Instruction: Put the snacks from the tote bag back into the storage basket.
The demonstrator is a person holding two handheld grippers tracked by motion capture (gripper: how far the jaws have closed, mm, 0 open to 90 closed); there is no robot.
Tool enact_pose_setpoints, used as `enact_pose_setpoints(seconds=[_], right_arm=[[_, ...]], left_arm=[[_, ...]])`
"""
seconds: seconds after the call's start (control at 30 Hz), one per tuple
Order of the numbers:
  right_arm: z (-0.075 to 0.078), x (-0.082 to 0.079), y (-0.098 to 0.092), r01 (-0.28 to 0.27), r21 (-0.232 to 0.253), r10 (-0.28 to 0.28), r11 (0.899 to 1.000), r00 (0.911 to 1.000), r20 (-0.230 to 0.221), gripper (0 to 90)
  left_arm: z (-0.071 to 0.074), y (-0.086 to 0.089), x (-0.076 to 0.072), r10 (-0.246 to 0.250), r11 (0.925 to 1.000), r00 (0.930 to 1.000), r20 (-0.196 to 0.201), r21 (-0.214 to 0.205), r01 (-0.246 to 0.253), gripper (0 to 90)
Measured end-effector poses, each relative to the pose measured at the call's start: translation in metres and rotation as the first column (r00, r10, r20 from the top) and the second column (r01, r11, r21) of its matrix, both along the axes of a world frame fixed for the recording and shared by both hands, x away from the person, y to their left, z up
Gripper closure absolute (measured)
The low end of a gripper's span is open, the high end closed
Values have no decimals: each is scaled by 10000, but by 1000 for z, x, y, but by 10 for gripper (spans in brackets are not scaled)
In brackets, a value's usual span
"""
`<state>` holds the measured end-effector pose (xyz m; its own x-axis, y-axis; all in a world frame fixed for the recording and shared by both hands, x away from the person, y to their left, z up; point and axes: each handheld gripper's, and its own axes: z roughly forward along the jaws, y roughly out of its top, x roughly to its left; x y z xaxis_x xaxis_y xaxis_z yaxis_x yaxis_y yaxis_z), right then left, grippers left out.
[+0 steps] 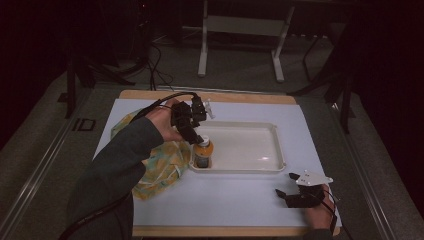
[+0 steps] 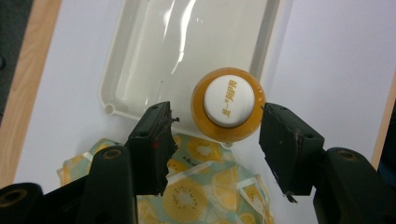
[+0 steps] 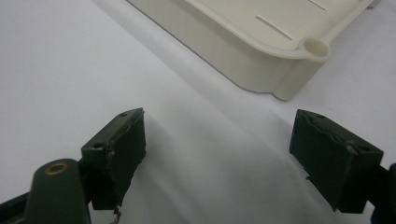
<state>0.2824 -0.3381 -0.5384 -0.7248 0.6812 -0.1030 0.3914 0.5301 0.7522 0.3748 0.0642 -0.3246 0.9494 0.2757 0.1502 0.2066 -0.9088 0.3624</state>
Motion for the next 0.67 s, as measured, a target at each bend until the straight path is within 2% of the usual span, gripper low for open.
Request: enact_pose_setpoints(seconds=[0.3,0.4,0.47,0.6,0.67], right_arm=[[0,0,0,-1,-14,1,10000,10000,-6,180],[0,0,0,1,6,-1,10000,10000,2,180],[0,0,0,-1,2,1,10000,10000,-5,180],[0,0,0,19,29,-19,10000,10000,6,180],[0,0,0,13,28,-13,10000,10000,-5,180]], left_arm=[[4,17,-7,123,9979,9997,198,-641,-110,445],[-1,24,-10,186,9941,9998,103,-1073,-174,446],[-5,28,-10,294,9942,9995,99,-1039,-282,445],[-15,38,-10,431,9859,9990,-151,-1609,-450,446],[-22,43,-11,537,9836,9983,-238,-1714,-570,446]])
